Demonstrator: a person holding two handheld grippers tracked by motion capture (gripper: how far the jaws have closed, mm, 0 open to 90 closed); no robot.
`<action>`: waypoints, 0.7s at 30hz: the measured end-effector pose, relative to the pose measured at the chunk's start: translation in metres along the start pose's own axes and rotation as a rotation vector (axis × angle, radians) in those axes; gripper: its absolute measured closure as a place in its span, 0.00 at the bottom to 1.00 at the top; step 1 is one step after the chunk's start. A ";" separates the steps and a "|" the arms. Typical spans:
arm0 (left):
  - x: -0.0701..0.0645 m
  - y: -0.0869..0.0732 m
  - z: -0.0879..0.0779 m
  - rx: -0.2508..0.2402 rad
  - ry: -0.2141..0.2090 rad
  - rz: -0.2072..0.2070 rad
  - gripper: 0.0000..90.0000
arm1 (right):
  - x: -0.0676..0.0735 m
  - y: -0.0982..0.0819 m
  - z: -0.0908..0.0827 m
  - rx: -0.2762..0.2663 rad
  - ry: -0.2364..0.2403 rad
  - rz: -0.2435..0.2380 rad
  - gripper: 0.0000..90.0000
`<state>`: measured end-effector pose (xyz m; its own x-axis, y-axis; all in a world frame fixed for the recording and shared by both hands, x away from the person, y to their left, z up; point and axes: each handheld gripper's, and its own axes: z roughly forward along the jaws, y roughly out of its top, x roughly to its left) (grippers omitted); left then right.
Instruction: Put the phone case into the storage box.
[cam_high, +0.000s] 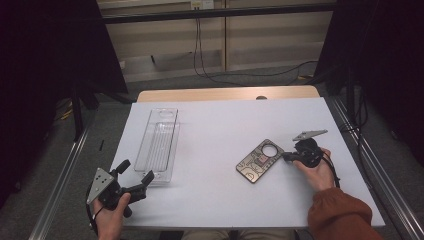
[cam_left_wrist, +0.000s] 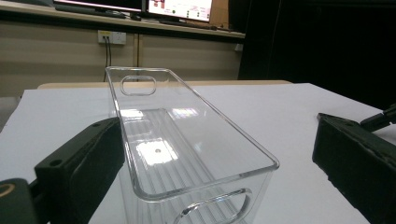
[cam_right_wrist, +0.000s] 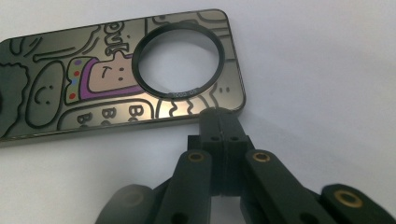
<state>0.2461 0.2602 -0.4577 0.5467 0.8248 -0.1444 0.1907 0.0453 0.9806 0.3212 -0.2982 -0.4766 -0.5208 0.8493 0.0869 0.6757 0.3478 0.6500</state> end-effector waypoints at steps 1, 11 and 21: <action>0.000 0.000 0.000 0.001 0.000 0.000 0.03 | 0.001 0.002 0.000 0.016 -0.025 0.002 1.00; 0.000 0.000 0.000 0.002 -0.003 0.002 0.03 | -0.002 0.011 0.007 0.010 -0.022 0.009 1.00; 0.001 0.000 -0.001 0.000 -0.002 -0.001 0.03 | -0.004 0.021 0.019 -0.007 -0.032 0.020 1.00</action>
<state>0.2461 0.2612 -0.4578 0.5479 0.8238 -0.1455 0.1909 0.0462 0.9805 0.3471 -0.2865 -0.4771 -0.4897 0.8686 0.0758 0.6822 0.3276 0.6537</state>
